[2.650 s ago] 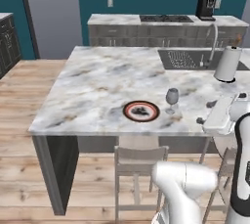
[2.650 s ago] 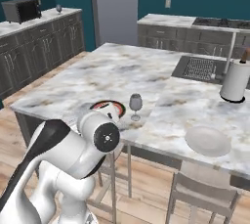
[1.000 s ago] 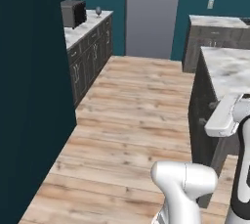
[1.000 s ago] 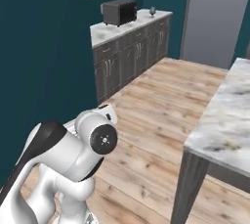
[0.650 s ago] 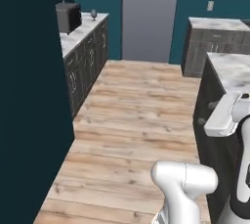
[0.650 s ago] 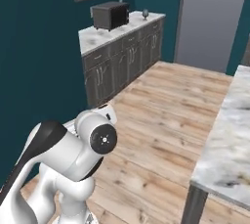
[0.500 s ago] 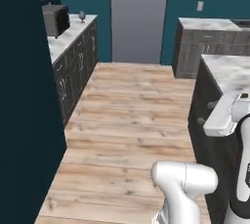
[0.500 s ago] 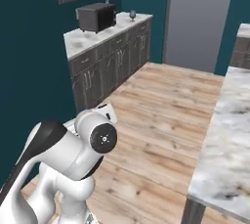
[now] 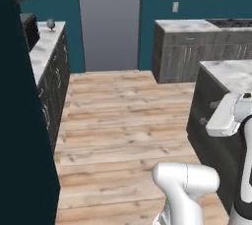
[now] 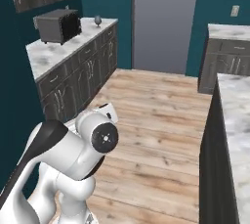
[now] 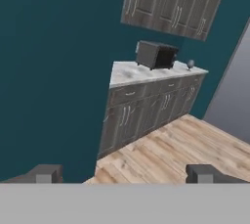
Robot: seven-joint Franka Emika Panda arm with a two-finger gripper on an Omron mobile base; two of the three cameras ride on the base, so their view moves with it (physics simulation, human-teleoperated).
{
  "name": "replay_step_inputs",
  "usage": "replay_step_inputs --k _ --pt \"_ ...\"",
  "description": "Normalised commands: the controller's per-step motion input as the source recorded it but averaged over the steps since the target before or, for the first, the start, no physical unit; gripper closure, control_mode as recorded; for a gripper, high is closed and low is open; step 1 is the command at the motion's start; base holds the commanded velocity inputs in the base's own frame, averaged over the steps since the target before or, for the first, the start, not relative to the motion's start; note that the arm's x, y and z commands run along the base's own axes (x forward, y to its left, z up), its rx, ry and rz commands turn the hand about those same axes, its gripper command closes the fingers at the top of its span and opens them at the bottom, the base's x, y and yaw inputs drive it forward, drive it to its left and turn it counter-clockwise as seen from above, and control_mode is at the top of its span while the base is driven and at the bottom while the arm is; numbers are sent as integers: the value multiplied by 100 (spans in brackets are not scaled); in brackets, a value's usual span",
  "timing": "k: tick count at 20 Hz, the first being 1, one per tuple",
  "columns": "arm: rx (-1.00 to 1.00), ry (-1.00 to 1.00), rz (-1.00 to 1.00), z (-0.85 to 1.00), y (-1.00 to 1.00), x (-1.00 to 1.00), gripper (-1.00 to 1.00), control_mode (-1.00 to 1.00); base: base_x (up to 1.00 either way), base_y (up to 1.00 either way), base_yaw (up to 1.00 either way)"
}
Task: Retrieve the wine glasses from the counter and place one next to each plate.
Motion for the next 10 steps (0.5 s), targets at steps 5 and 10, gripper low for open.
replay_step_inputs --k 5,10 --pt "0 0 0 0 0 0 -100 100 100 54 -28" --pt "0 0 0 0 0 0 -100 100 100 14 -21"
